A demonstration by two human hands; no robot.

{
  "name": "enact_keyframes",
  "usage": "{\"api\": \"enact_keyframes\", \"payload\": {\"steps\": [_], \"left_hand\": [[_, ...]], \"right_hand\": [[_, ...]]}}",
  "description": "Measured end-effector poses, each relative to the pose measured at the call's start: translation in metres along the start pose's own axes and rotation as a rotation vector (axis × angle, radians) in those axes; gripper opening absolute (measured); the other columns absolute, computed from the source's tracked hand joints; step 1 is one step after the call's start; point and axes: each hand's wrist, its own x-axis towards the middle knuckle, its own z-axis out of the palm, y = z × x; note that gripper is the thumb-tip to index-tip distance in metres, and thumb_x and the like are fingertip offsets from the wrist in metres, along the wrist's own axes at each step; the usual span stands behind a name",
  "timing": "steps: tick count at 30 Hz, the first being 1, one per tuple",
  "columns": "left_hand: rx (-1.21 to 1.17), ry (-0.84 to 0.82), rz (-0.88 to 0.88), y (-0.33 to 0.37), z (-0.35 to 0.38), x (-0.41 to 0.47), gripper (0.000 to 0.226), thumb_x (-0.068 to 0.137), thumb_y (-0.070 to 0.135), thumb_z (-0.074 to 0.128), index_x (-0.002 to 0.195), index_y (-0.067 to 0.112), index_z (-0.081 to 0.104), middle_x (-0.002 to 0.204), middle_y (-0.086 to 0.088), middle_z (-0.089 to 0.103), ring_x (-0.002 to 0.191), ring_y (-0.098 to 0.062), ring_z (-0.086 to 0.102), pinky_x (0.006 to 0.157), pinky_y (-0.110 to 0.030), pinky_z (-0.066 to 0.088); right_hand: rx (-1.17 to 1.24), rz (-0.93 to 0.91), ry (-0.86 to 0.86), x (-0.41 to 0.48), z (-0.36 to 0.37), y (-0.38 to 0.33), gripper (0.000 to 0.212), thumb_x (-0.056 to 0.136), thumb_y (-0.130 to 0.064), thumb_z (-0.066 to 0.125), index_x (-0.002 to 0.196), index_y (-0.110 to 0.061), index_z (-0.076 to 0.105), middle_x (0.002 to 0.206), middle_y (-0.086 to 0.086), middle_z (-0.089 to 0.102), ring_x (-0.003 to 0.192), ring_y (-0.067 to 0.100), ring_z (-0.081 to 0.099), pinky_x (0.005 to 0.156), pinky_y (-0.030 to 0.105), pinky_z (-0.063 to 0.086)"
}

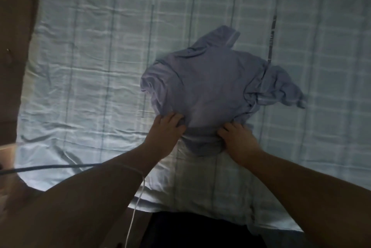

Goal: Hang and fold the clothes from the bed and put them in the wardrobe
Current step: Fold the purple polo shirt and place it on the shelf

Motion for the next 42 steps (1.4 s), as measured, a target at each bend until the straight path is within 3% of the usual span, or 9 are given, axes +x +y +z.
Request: {"api": "enact_keyframes", "payload": {"steps": [5,13,17,23,26,29,32,36,42], "left_hand": [[-0.504,0.127,-0.27,-0.01,-0.037,0.024,0.015,0.091,0.016,0.052,0.105,0.012,0.054,0.085,-0.013,0.068,0.077,-0.039,0.065,0.065,-0.037,0.042],[-0.651,0.352,-0.317,-0.032,-0.095,0.08,0.013,0.101,0.021,0.044,0.107,0.01,0.05,0.074,-0.005,0.058,0.061,-0.016,0.049,0.057,-0.029,0.028],[-0.7,0.318,-0.424,-0.04,-0.098,0.103,0.019,0.098,0.02,0.049,0.114,0.01,0.055,0.092,-0.012,0.063,0.083,-0.024,0.058,0.067,-0.033,0.037],[-0.464,0.54,-0.235,-0.029,-0.091,0.094,0.031,0.083,0.012,0.059,0.113,0.003,0.065,0.111,-0.022,0.06,0.099,-0.039,0.057,0.085,-0.047,0.048],[-0.378,0.445,0.037,-0.02,-0.077,0.081,0.026,0.078,0.008,0.068,0.104,0.009,0.07,0.104,-0.017,0.061,0.093,-0.037,0.058,0.08,-0.042,0.044],[-0.297,0.145,0.068,-0.012,-0.064,0.074,0.043,0.079,0.02,0.066,0.122,0.016,0.065,0.134,-0.018,0.052,0.123,-0.041,0.047,0.095,-0.047,0.04],[-0.265,-0.089,0.006,-0.009,-0.057,0.075,0.061,0.086,0.033,0.063,0.144,0.025,0.046,0.163,-0.017,0.012,0.149,-0.04,0.008,0.115,-0.057,0.017],[-0.171,-0.292,0.006,-0.019,-0.043,0.072,0.088,0.083,0.028,0.065,0.155,0.033,0.015,0.163,-0.011,-0.019,0.15,-0.035,-0.011,0.117,-0.061,0.007],[-0.216,-0.027,-0.034,-0.029,-0.04,0.055,0.058,0.087,0.02,0.061,0.144,0.021,0.048,0.155,-0.021,0.029,0.135,-0.039,0.037,0.107,-0.048,0.031]], "right_hand": [[0.71,0.498,0.239,0.019,-0.027,-0.009,0.011,0.093,-0.009,0.046,0.095,-0.019,0.042,0.077,0.002,0.053,0.07,0.024,0.052,0.061,0.031,0.036],[0.893,0.523,0.636,0.072,-0.114,0.005,0.008,0.096,-0.014,0.049,0.092,-0.02,0.049,0.073,-0.004,0.055,0.061,-0.002,0.05,0.054,0.017,0.039],[0.931,0.574,0.646,0.099,-0.123,0.018,0.009,0.094,-0.016,0.054,0.091,-0.023,0.051,0.074,-0.017,0.054,0.06,-0.014,0.052,0.053,0.006,0.035],[1.026,0.66,0.648,0.094,-0.1,0.013,0.02,0.088,-0.009,0.051,0.105,-0.019,0.055,0.102,0.001,0.059,0.089,0.013,0.054,0.077,0.027,0.042],[0.92,0.652,0.63,0.067,-0.082,-0.002,0.029,0.076,0.003,0.044,0.092,-0.018,0.056,0.094,0.002,0.056,0.084,0.009,0.049,0.077,0.025,0.039],[0.82,0.536,0.471,0.043,-0.067,-0.013,0.025,0.073,0.007,0.049,0.088,-0.009,0.062,0.088,0.011,0.061,0.081,0.022,0.055,0.076,0.042,0.048],[0.616,0.445,0.255,0.027,-0.052,-0.012,0.056,0.064,-0.006,0.052,0.119,-0.004,0.065,0.119,0.023,0.06,0.107,0.041,0.056,0.095,0.047,0.046],[0.537,0.515,0.206,0.026,-0.04,-0.017,0.082,0.071,-0.003,0.064,0.148,-0.012,0.037,0.15,0.019,0.034,0.133,0.041,0.036,0.111,0.049,0.034],[0.715,0.665,0.277,0.054,-0.052,-0.006,0.051,0.085,-0.003,0.059,0.135,-0.01,0.052,0.135,0.021,0.049,0.117,0.038,0.052,0.095,0.039,0.046]]}}
